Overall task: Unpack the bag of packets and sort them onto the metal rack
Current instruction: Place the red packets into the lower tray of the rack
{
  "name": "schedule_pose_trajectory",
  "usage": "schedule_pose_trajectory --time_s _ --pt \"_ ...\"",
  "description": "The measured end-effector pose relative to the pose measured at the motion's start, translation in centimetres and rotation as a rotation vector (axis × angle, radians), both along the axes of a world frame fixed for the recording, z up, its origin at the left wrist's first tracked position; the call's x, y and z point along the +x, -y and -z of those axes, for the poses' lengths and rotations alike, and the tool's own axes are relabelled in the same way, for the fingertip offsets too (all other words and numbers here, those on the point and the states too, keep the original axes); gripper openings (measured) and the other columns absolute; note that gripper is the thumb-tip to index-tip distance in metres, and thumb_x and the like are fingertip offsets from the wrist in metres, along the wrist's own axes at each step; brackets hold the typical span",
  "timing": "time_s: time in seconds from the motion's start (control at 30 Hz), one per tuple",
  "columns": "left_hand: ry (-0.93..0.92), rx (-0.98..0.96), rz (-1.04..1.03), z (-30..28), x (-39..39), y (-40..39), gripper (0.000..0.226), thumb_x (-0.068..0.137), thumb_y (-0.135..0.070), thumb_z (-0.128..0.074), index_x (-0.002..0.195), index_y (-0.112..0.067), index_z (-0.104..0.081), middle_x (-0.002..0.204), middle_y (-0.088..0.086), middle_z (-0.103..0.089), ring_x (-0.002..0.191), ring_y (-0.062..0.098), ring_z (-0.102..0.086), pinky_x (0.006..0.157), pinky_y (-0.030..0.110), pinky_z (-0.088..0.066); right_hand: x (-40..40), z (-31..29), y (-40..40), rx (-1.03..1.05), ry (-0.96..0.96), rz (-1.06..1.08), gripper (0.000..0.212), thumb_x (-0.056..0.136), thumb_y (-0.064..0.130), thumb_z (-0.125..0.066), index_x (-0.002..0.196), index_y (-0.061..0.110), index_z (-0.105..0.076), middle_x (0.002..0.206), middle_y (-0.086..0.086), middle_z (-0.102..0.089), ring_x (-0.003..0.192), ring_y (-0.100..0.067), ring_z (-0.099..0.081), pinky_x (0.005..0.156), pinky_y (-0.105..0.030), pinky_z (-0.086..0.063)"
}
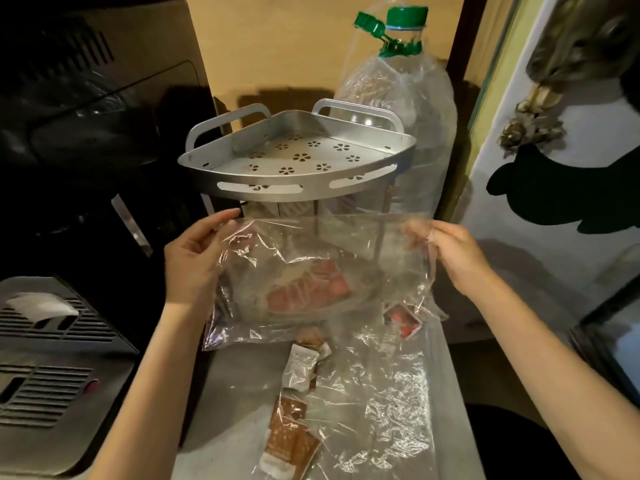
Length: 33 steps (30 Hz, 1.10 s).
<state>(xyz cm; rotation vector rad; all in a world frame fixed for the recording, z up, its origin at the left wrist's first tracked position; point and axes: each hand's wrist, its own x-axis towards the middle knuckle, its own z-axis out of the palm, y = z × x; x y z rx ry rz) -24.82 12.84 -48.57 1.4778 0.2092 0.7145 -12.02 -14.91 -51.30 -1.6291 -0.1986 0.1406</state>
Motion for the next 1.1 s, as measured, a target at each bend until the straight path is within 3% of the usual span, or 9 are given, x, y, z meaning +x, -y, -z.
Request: schedule_pose_trajectory --time_s 0.23,0.33,0.47,0.6,0.77,0.87,0.93,1.0,1.1 --pt "-0.181 -0.131 0.13 2.7 -1.4 0.8 0.028 0.087 0.005 -0.049 0.083 -0.017 -0.067 0.064 -0.009 -0.072 0.059 0.005 -0.068 0.053 0.016 -0.054 -1.6 1.7 1.2 0.062 -0.336 -0.091 0.019 0.093 0.012 -0.048 0.083 0.008 -0.064 0.061 -0.002 -0.068 0.049 -0.01 -0.064 0.045 -0.023 -0.05" --pt "-0.291 -0.137 0.189 4.5 -2.3 0.3 0.051 0.086 0.009 -0.037 0.064 -0.018 -0.073 0.065 -0.008 -0.073 0.061 0.003 -0.066 0.056 0.012 -0.052 -1.8 3.1 1.6 0.055 -0.505 -0.111 0.023 0.095 0.019 -0.046 0.098 0.007 -0.065 0.072 -0.003 -0.071 0.061 -0.014 -0.069 0.061 -0.031 -0.055" --pt "-0.359 -0.29 0.311 6.5 -3.9 0.2 0.054 0.087 0.0 -0.028 0.065 -0.014 -0.076 0.076 -0.003 -0.075 0.067 0.01 -0.066 0.054 0.017 -0.053 -2.0 4.4 2.4 0.165 -0.653 -0.173 0.053 0.087 0.051 -0.048 0.105 0.006 -0.066 0.093 -0.014 -0.071 0.082 -0.029 -0.068 0.075 -0.042 -0.055" --pt "-0.435 -0.048 0.19 8.6 -5.2 0.6 0.019 0.083 -0.007 -0.06 0.088 -0.022 -0.07 0.088 -0.005 -0.073 0.081 0.012 -0.066 0.063 0.019 -0.051 -2.8 5.3 2.3 -0.062 -0.564 -0.369 0.058 0.066 0.031 -0.078 0.118 0.016 -0.057 0.096 -0.01 -0.07 0.086 -0.026 -0.065 0.081 -0.046 -0.051" --pt "-0.549 0.014 0.282 9.7 -5.7 0.2 0.07 0.07 0.009 -0.069 0.128 -0.023 -0.046 0.112 0.007 -0.061 0.088 0.019 -0.067 0.064 0.02 -0.056 -3.2 5.8 0.5 -0.252 -0.414 -0.175 0.042 0.071 0.008 -0.077 0.107 0.01 -0.057 0.086 -0.013 -0.072 0.079 -0.024 -0.069 0.085 -0.048 -0.054" --pt "-0.713 0.135 0.619 9.4 -6.3 -0.5 0.069 0.07 0.004 -0.07 0.123 -0.032 -0.044 0.124 0.004 -0.053 0.088 0.01 -0.067 0.071 0.023 -0.057 -3.0 5.6 -0.2 -0.25 -0.377 -0.141 0.042 0.071 0.005 -0.076 0.11 0.004 -0.061 0.074 -0.006 -0.073 0.066 -0.016 -0.07 0.078 -0.039 -0.056" --pt "-0.881 0.266 0.87 9.0 -6.6 -0.4 0.063 0.064 -0.025 -0.076 0.118 -0.041 -0.046 0.124 -0.007 -0.053 0.096 0.008 -0.064 0.079 0.024 -0.055 -3.1 5.1 -0.9 -0.312 -0.346 -0.206 0.049 0.071 0.005 -0.076 0.117 0.006 -0.06 0.078 -0.005 -0.074 0.065 -0.015 -0.071 0.073 -0.036 -0.057" --pt "-0.978 0.296 0.908 8.9 -6.8 0.3 0.06 0.057 -0.05 -0.072 0.113 -0.044 -0.052 0.115 -0.012 -0.063 0.098 0.005 -0.063 0.081 0.024 -0.052 -3.0 4.4 -1.9 -0.379 -0.299 -0.259 0.052 0.072 0.006 -0.076 0.12 0.006 -0.057 0.074 0.001 -0.073 0.061 -0.009 -0.07 0.075 -0.037 -0.056" --pt "-0.943 0.26 0.776 9.7 -6.9 1.2 0.037 0.07 -0.037 -0.072 0.105 -0.034 -0.061 0.097 -0.006 -0.072 0.086 0.004 -0.065 0.072 0.02 -0.048 -3.0 3.4 -4.1 -0.45 -0.196 -0.31 0.048 0.076 0.007 -0.072 0.12 0.003 -0.054 0.075 0.005 -0.069 0.061 -0.006 -0.067 0.067 -0.019 -0.055"
